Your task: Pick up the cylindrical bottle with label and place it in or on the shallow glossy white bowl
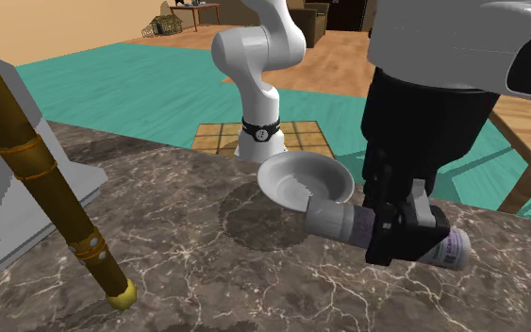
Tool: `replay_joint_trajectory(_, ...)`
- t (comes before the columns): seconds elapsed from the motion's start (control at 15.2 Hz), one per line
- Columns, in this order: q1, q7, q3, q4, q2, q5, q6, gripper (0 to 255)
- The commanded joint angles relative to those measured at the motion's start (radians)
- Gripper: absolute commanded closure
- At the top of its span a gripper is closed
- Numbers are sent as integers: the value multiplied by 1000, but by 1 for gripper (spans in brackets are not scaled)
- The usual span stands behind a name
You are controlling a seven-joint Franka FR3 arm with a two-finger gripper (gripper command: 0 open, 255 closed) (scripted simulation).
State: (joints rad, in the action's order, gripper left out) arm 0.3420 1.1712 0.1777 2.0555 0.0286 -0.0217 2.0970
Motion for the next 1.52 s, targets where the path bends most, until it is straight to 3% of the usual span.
replay_joint_trajectory(0.0, 0, -2, 0, -19, -10, 2, -28, 255)
replay_joint_trajectory(0.13, 1, -4, 0, -36, -18, 4, -54, 255)
replay_joint_trajectory(0.59, -4, -39, -10, 271, -298, 57, -24, 255)
replay_joint_trajectory(1.06, -29, -66, -30, 529, -601, 96, -67, 255)
replay_joint_trajectory(1.45, -30, -65, -24, 581, -576, 99, 9, 255)
